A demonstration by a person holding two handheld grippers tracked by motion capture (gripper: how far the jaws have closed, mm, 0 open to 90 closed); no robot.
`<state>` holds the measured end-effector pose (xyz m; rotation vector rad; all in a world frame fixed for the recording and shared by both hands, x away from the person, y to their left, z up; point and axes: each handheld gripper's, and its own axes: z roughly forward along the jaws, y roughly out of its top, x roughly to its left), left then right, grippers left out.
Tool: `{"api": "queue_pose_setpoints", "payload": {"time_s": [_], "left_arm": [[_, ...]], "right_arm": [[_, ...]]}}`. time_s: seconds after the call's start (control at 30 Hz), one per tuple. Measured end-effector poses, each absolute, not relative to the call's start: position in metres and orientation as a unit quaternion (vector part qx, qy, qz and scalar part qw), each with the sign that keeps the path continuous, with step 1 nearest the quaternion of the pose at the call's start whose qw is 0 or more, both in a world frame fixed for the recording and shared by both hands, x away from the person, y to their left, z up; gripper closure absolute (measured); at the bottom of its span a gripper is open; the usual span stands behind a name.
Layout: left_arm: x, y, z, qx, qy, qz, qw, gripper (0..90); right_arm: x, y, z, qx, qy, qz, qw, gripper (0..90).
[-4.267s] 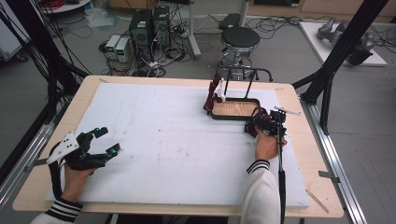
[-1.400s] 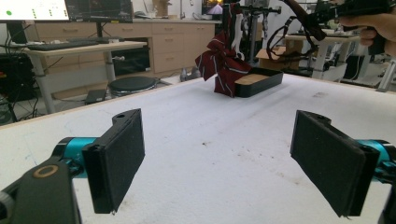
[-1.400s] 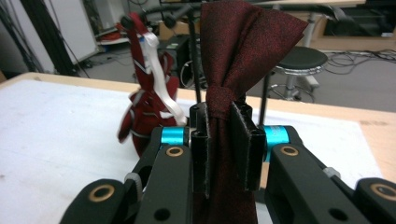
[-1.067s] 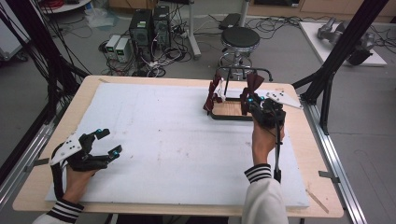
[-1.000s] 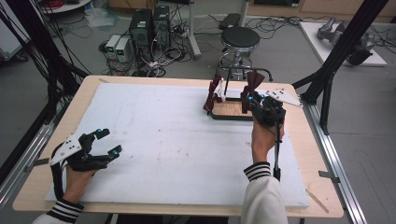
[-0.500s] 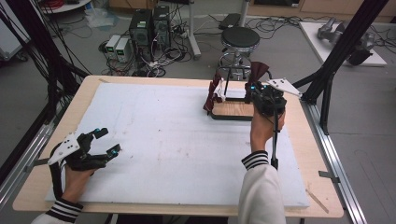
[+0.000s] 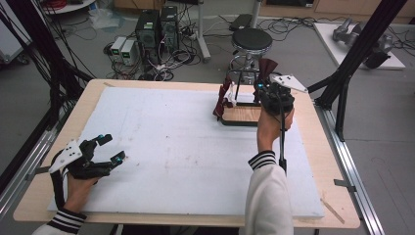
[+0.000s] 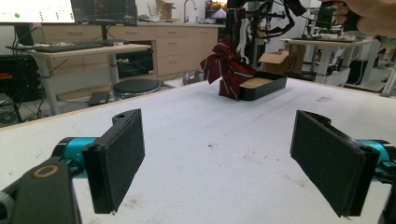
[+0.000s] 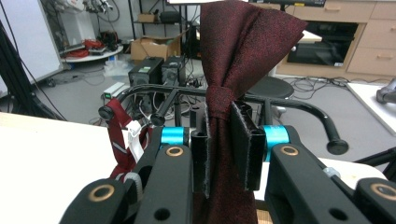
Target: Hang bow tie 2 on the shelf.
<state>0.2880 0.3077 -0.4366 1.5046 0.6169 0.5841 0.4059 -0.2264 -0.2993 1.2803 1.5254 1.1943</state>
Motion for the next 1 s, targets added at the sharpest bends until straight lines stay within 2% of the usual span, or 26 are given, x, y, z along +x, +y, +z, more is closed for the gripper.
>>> {"api": "queue_pose_setpoints", "payload": {"time_s": [0.33, 1.0], "left_arm": [[0.288, 0.309, -0.437, 0.662, 0.274, 0.257, 0.649, 18.0], [0.288, 0.309, -0.438, 0.663, 0.273, 0.256, 0.648, 18.0]], "right_arm": [[0.415, -0.218, -0.305, 0.489, 0.606, 0.498, 0.382, 78.7], [0.427, -0.211, -0.321, 0.501, 0.641, 0.493, 0.311, 78.6]]}}
